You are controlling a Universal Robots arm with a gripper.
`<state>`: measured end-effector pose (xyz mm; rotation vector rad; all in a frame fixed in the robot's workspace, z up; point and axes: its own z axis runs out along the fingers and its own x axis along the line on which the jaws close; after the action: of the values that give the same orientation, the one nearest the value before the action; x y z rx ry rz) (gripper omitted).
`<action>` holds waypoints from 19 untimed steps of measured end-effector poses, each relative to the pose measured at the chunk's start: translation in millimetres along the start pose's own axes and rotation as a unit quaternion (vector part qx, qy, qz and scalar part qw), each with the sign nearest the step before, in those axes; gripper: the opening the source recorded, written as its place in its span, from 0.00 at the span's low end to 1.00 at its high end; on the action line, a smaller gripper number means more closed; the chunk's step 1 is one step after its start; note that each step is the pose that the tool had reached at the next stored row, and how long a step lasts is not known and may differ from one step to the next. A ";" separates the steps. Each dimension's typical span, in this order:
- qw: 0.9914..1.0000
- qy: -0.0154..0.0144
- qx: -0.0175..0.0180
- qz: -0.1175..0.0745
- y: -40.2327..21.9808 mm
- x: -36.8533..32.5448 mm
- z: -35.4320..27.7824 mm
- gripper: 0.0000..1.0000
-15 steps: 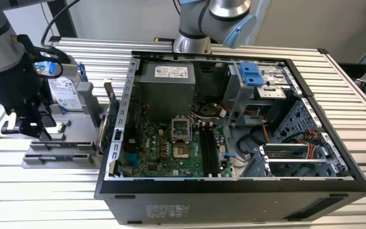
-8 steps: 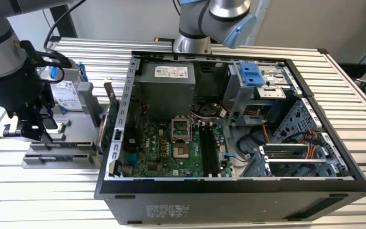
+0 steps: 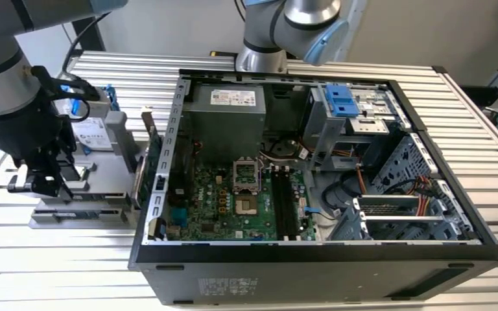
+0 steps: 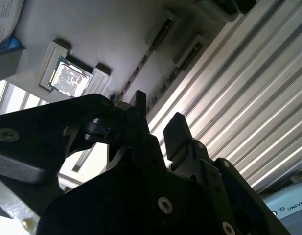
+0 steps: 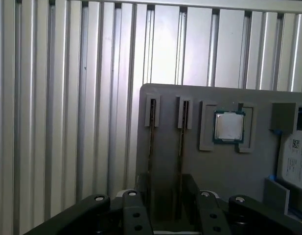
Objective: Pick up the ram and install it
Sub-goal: 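Pick up the ram and move it above insertion slot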
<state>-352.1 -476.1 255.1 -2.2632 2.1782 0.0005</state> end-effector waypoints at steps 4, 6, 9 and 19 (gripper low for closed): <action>1.000 0.000 0.000 0.003 0.0 0.4 5.9 1.00; 1.000 0.000 -0.001 0.003 0.0 1.6 8.5 1.00; 1.000 0.000 -0.001 0.004 0.1 3.5 12.4 1.00; 1.000 0.000 -0.002 0.011 0.3 5.9 27.1 1.00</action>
<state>-352.1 -481.9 228.0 -2.2416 2.2050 0.0060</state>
